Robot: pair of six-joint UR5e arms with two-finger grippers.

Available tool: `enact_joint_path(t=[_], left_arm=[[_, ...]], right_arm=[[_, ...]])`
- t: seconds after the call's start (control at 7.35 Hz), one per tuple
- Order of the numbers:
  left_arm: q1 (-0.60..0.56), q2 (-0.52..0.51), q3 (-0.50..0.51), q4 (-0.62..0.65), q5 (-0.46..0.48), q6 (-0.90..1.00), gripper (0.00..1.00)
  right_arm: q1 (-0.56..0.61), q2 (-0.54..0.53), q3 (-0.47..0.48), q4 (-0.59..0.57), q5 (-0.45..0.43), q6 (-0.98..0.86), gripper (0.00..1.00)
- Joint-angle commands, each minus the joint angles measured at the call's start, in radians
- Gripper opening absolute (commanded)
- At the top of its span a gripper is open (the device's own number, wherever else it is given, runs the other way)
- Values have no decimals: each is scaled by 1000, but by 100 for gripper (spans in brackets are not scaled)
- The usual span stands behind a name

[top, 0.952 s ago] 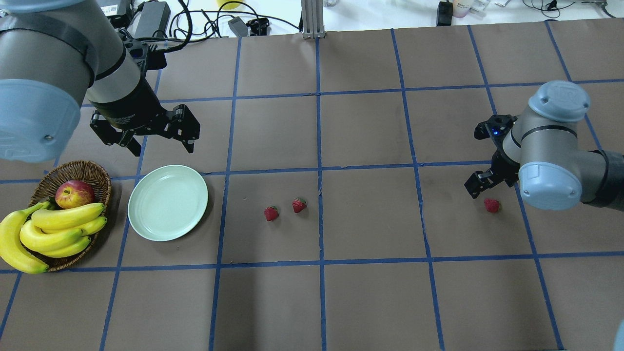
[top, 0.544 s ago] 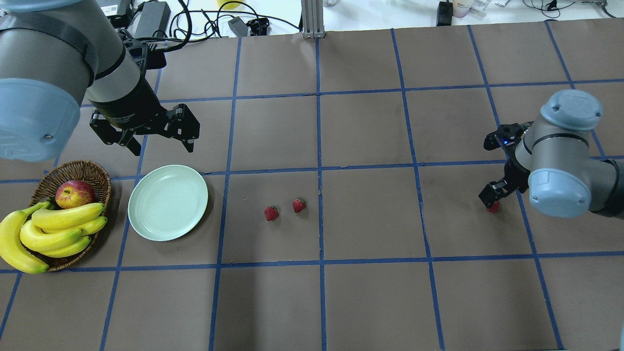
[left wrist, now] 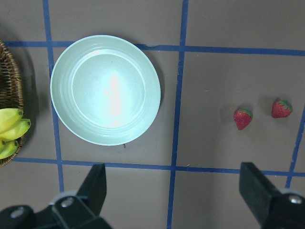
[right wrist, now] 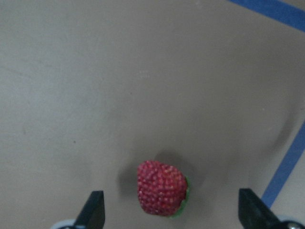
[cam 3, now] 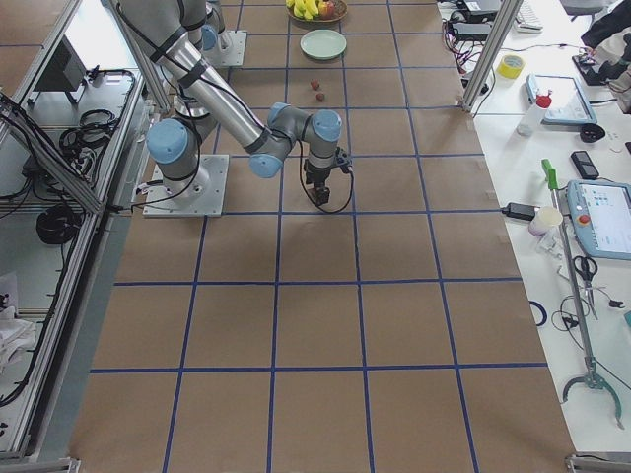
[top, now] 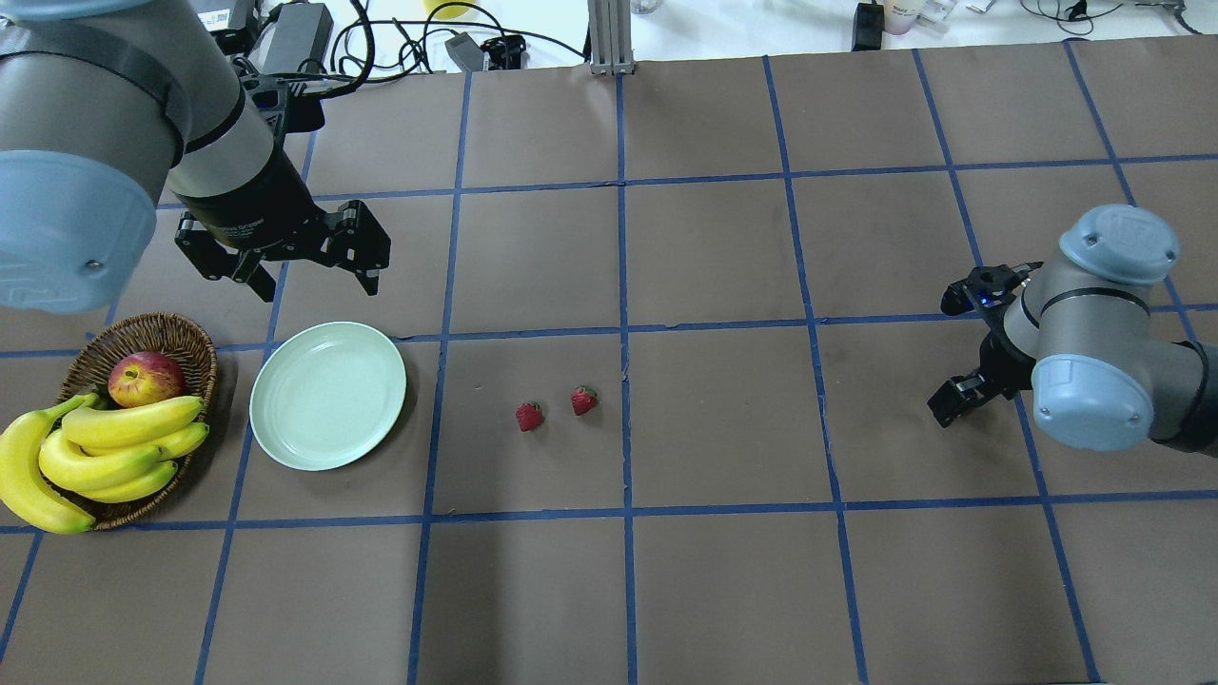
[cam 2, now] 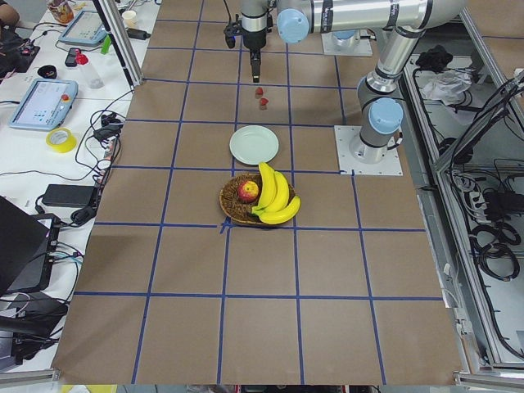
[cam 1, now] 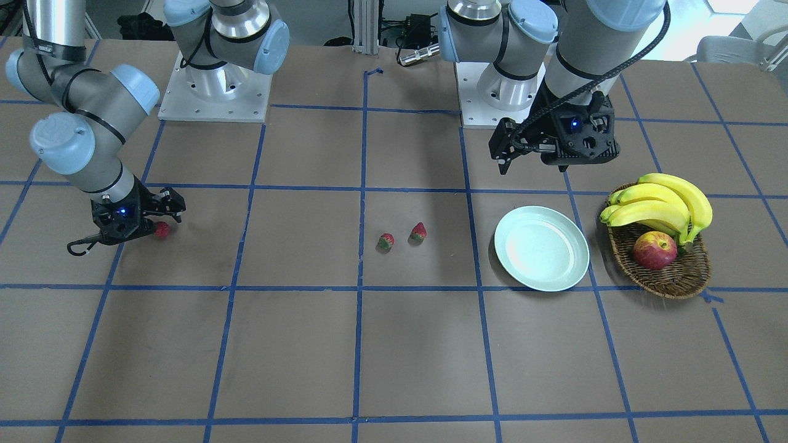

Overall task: Collect all strawberries into plate
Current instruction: 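Move the right gripper to the last strawberry and grasp it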

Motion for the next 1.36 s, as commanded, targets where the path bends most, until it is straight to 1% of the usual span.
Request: enact_joint_path(t=[0.0,0.14,0.27,0.41,0.54,0.68,0.82,0.95,1.09,1.22], left_arm=[[1,2,-3,-1,1,0,100],[1,2,-1,1,-1,0,100],[1,0,-3,1,-2,-1,100],[-1,2,-4,-1,1,-1,100],[1,0,-1,1,-1,0,100],[1,0,-1,1,-1,-1,100],[-1,-1,-3,1,-1,-1,100],[-1,0,-3,1,1,0,100],[1,2,-4,-1,1,0,100],[1,0,-4,1,1,0,100]], right_arm=[[0,5,1,-39,24,1,89],[0,7,4,-36,18,5,88],[0,-1,4,-28,18,2,84],[0,-1,5,-28,18,2,64],[0,-2,5,-28,18,1,52],[0,-2,5,-30,20,5,35],[-3,-1,2,-25,47,34,19],[-3,-2,2,-25,59,50,11],[3,-8,-4,-25,61,74,9],[16,-43,-6,-34,64,91,9]])
